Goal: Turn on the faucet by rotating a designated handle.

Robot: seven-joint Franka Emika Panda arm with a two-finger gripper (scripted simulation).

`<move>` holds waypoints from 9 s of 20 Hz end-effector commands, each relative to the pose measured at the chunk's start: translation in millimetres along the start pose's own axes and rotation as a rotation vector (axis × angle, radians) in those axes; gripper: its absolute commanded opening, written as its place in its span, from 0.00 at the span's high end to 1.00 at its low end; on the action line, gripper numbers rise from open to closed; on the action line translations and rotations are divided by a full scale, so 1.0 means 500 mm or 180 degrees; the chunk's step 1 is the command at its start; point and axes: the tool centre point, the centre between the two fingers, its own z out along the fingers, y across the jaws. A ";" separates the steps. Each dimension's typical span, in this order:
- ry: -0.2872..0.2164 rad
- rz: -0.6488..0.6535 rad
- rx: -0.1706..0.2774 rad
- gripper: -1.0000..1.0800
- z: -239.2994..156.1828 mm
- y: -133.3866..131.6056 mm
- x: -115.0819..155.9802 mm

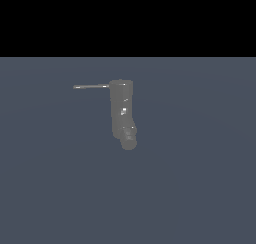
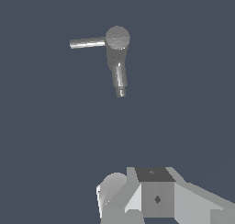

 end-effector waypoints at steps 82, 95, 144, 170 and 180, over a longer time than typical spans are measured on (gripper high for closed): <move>-0.0213 0.4378 0.0013 1.00 0.579 -0.313 0.547; -0.0223 0.4592 0.0012 1.00 0.605 -0.303 0.581; -0.0225 0.4601 0.0020 1.00 0.598 -0.217 0.345; -0.0226 0.4571 0.0021 1.00 0.601 -0.082 0.264; -0.0226 0.4584 0.0017 1.00 0.607 0.038 0.279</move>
